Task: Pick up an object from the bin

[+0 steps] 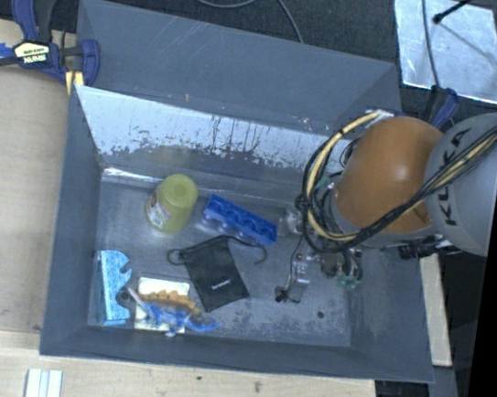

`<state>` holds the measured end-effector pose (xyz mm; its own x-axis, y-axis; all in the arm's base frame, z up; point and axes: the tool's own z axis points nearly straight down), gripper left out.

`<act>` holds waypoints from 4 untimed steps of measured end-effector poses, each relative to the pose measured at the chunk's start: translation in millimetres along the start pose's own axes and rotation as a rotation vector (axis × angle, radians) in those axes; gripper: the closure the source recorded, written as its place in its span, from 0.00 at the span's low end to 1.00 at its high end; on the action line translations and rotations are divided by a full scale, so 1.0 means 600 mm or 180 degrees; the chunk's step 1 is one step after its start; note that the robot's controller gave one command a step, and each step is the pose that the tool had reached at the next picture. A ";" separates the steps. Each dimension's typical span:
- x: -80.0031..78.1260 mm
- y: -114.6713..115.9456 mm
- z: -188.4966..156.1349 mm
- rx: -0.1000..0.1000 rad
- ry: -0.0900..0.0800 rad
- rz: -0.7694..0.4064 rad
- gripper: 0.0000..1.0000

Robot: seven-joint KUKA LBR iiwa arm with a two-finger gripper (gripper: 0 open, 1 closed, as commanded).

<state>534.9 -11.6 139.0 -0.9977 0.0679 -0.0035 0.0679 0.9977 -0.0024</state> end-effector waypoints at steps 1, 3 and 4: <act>-0.074 0.048 0.034 -0.0014 -0.0009 0.0436 0.00; -0.053 0.167 0.023 -0.0001 -0.0006 -0.0365 1.00; -0.057 0.168 -0.031 0.0003 0.0020 -0.0380 1.00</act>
Offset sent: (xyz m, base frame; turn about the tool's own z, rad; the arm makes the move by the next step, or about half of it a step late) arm 0.0382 0.0981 -0.0144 -0.1136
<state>575.9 86.9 157.5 -0.9987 -0.0514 0.0031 -0.0514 0.9987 -0.0032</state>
